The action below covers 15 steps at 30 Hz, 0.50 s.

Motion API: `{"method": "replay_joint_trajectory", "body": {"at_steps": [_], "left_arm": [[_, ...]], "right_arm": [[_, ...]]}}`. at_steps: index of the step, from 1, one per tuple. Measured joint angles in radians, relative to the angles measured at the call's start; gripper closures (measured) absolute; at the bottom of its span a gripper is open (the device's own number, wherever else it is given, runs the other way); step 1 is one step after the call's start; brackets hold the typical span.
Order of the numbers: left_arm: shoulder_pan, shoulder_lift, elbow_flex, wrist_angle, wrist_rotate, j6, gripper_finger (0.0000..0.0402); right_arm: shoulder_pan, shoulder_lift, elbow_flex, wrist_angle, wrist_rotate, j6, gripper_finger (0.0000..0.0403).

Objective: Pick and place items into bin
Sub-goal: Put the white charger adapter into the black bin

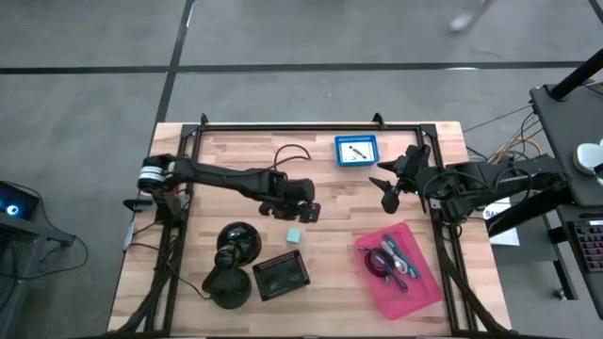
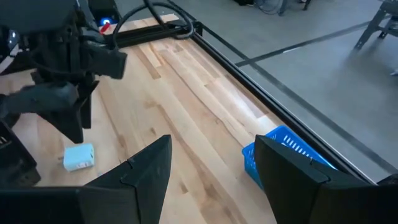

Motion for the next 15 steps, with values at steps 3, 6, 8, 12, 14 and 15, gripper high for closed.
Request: {"method": "replay_joint_trajectory", "body": {"at_steps": [3, 6, 8, 12, 14, 15], "left_arm": [[-0.008, 0.025, 0.000, -0.006, 0.001, -0.001, 0.0197], [-0.016, 0.052, 0.006, -0.036, 0.002, -0.027, 0.0197], [-0.024, 0.070, 0.005, -0.052, 0.006, -0.036, 0.0197], [-0.040, 0.088, 0.000, -0.053, 0.009, -0.046, 0.0197], [-0.042, 0.086, 0.000, -0.044, 0.010, -0.026, 0.0197], [-0.042, 0.086, 0.000, -0.044, 0.010, -0.020, 0.0197]], "right_arm": [[0.000, 0.006, 0.000, 0.000, 0.000, -0.001, 0.0188], [0.000, 0.012, 0.000, 0.000, 0.000, -0.003, 0.0188], [0.000, 0.016, 0.000, 0.000, 0.000, -0.003, 0.0188], [0.000, 0.022, 0.000, -0.001, 0.000, -0.003, 0.0188], [0.000, 0.025, 0.000, 0.000, 0.001, -0.003, 0.0188], [0.000, 0.026, 0.000, -0.001, 0.001, -0.003, 0.0188]]}}
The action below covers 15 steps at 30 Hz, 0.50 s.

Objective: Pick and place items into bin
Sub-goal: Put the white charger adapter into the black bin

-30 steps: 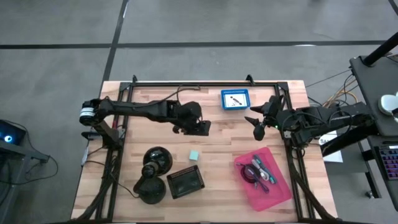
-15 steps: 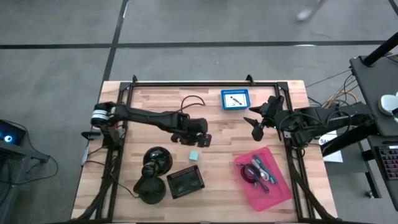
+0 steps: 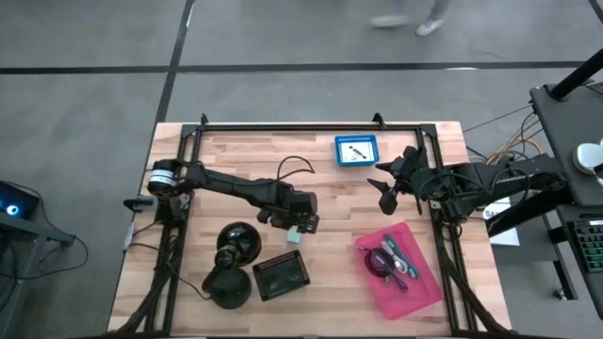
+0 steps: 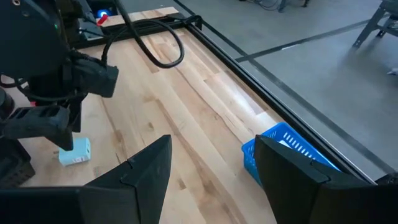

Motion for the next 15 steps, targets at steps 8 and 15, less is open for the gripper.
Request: {"method": "replay_joint_trajectory", "body": {"at_steps": [8, 15], "left_arm": [[-0.002, -0.001, -0.007, 0.004, 0.000, 0.016, 0.0197], [-0.001, -0.001, -0.016, 0.001, 0.000, 0.100, 0.0197]], "right_arm": [[0.000, 0.001, 0.000, 0.000, 0.000, 0.000, 0.0188], [0.000, 0.002, 0.000, 0.000, 0.000, 0.000, 0.0188]]}}
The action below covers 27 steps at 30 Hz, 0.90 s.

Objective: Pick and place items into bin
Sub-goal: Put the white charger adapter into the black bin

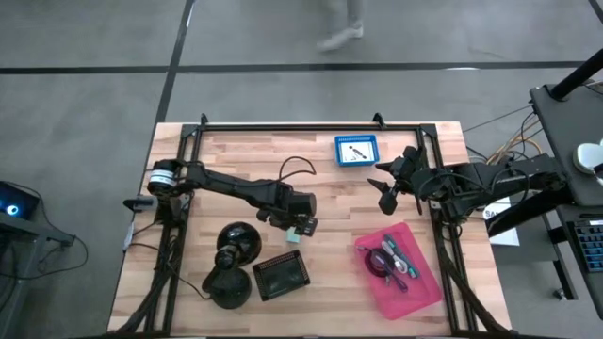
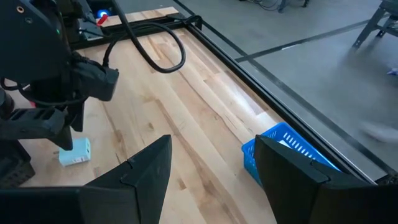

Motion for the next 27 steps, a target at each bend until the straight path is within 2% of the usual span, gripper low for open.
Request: {"method": "replay_joint_trajectory", "body": {"at_steps": [7, 16, 27], "left_arm": [[0.000, 0.000, -0.003, 0.000, 0.011, 0.011, 0.0188], [-0.002, 0.022, -0.004, 0.017, 0.004, 0.028, 0.0117], [-0.002, 0.059, -0.012, 0.025, 0.000, 0.027, 0.0114]], "right_arm": [[0.000, 0.000, 0.000, 0.000, 0.000, 0.000, 0.0188], [-0.001, 0.000, 0.000, 0.000, 0.001, -0.017, 0.0188], [-0.001, 0.005, 0.000, 0.000, 0.002, -0.019, 0.0188]]}}
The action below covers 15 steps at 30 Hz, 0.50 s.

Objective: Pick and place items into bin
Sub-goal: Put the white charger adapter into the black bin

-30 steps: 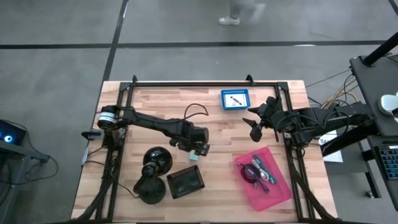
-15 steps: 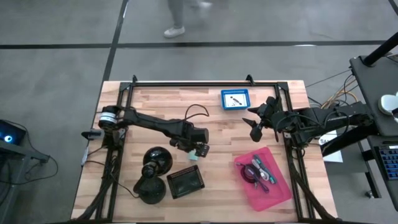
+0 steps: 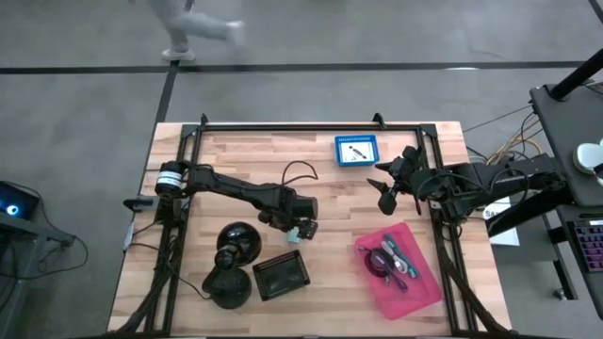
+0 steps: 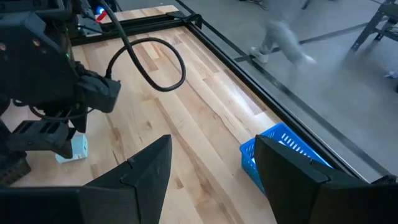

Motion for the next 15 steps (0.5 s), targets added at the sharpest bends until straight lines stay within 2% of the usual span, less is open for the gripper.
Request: {"method": "replay_joint_trajectory", "body": {"at_steps": [15], "left_arm": [[-0.004, 0.062, -0.017, 0.024, 0.046, 0.000, 0.0114]], "right_arm": [[0.000, 0.000, 0.000, 0.000, 0.000, 0.000, 0.0188]]}}
